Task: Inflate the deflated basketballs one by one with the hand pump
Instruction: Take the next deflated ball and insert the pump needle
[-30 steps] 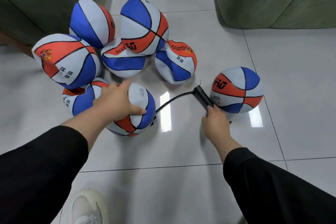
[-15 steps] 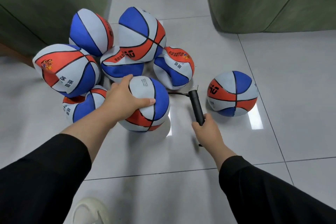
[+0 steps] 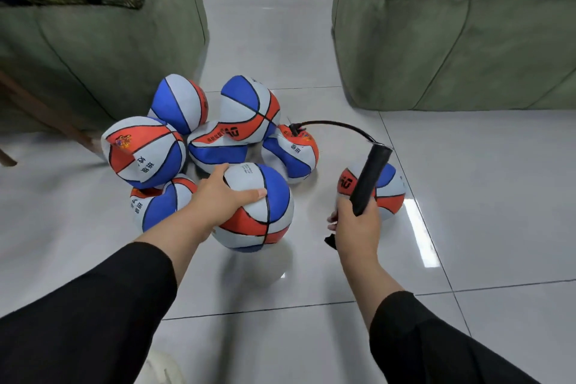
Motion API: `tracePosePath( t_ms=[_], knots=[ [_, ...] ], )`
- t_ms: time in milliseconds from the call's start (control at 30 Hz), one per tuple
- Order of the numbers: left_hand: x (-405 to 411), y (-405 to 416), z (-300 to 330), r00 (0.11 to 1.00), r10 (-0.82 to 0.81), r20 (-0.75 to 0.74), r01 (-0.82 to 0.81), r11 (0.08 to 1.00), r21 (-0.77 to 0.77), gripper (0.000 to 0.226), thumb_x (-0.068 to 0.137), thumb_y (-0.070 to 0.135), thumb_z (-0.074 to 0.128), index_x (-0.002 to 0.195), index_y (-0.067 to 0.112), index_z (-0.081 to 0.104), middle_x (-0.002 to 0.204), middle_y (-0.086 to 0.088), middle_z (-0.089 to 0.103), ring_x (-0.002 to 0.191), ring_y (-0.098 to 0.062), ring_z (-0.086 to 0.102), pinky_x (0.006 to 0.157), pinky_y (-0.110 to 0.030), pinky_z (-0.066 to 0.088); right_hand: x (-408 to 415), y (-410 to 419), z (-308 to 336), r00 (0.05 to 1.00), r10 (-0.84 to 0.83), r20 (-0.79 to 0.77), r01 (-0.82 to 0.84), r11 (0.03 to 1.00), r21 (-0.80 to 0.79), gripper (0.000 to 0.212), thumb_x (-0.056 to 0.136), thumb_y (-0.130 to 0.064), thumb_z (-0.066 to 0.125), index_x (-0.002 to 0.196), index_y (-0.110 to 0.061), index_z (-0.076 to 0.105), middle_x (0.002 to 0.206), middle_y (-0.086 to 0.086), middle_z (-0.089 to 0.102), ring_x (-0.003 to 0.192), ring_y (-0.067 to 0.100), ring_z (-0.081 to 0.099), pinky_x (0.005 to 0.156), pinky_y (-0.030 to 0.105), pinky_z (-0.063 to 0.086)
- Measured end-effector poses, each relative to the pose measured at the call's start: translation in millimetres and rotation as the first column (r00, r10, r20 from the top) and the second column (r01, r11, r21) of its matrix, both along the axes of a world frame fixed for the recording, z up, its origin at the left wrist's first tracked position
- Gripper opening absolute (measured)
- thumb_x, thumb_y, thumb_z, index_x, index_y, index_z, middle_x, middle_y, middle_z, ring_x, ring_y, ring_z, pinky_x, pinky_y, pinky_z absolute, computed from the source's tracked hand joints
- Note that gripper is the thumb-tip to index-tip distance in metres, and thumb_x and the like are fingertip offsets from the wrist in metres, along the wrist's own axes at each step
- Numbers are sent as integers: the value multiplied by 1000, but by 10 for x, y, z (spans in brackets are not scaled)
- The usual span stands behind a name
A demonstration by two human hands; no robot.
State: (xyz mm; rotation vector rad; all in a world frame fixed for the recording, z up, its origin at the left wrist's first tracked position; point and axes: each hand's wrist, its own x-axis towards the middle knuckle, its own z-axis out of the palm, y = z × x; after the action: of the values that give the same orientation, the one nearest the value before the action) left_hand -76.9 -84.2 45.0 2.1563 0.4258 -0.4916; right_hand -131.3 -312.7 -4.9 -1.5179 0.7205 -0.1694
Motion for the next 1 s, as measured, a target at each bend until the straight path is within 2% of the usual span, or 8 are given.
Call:
tracePosePath(
  t_ms=[167, 300, 400, 467, 600, 700, 800, 1000],
  knots=[
    [-26, -386, 169, 988, 147, -55, -157, 942, -298, 83, 81, 52, 82, 150, 32, 40, 134, 2, 56, 116, -28, 58, 90, -50, 53, 400, -452, 676, 983, 181, 20, -176, 974, -144, 28, 99, -33, 58, 120, -15, 55, 95, 2, 72, 80, 16, 68, 62, 24, 54],
    [53, -845, 330, 971, 203, -128, -240, 839, -488, 80, 82, 62, 78, 148, 36, 41, 133, 4, 58, 110, -26, 61, 89, -56, 57, 692, -832, 1039, 897, 435, -75, -441, 880, -175, 26, 97, -44, 60, 112, -24, 54, 112, -1, 71, 103, 18, 70, 91, 53, 59],
    [118, -1188, 324, 977, 155, -145, -209, 818, -536, 85, 81, 69, 74, 151, 39, 36, 140, 4, 55, 118, -29, 59, 93, -61, 56, 746, -1058, 1185, 831, 531, -164, -555, 788, -266, 29, 96, -47, 62, 103, -21, 54, 92, 6, 64, 78, 25, 64, 74, 44, 61],
    [106, -1384, 231, 988, 71, -140, -136, 834, -536, 97, 79, 67, 77, 157, 44, 25, 147, 7, 48, 125, -29, 55, 95, -59, 56, 765, -1251, 1164, 793, 569, -219, -609, 733, -302, 28, 98, -46, 60, 98, -20, 50, 81, 9, 55, 68, 26, 56, 61, 40, 56],
    [-37, -1611, -77, 988, -22, -153, -60, 859, -508, 104, 76, 54, 86, 155, 50, 17, 143, 12, 47, 121, -23, 57, 93, -52, 59, 796, -1554, 850, 767, 576, -281, -641, 695, -324, 35, 94, -49, 61, 100, -16, 51, 82, 6, 55, 69, 24, 57, 64, 41, 54],
    [-144, -1580, -345, 975, 54, -214, -152, 866, -476, 90, 79, 54, 83, 149, 47, 27, 135, 12, 53, 112, -20, 61, 89, -53, 60, 835, -1587, 549, 752, 595, -284, -659, 683, -316, 33, 95, -44, 61, 103, -12, 55, 82, 4, 63, 67, 20, 56, 60, 34, 50],
    [-251, -1397, -597, 954, 102, -283, -218, 884, -415, 81, 79, 57, 82, 141, 47, 31, 128, 13, 56, 109, -21, 63, 89, -55, 60, 938, -1621, 319, 776, 553, -303, -630, 686, -363, 28, 98, -45, 57, 106, -18, 53, 80, 4, 56, 69, 21, 52, 62, 37, 48],
    [-182, -1268, -1046, 960, 175, -220, -223, 951, -213, 100, 81, 63, 77, 158, 37, 19, 145, -2, 48, 122, -33, 57, 89, -51, 59, 1083, -1753, -68, 786, 503, -359, -611, 720, -329, 20, 100, -40, 53, 99, -20, 51, 82, 4, 53, 72, 23, 50, 63, 33, 43]
  ],
)
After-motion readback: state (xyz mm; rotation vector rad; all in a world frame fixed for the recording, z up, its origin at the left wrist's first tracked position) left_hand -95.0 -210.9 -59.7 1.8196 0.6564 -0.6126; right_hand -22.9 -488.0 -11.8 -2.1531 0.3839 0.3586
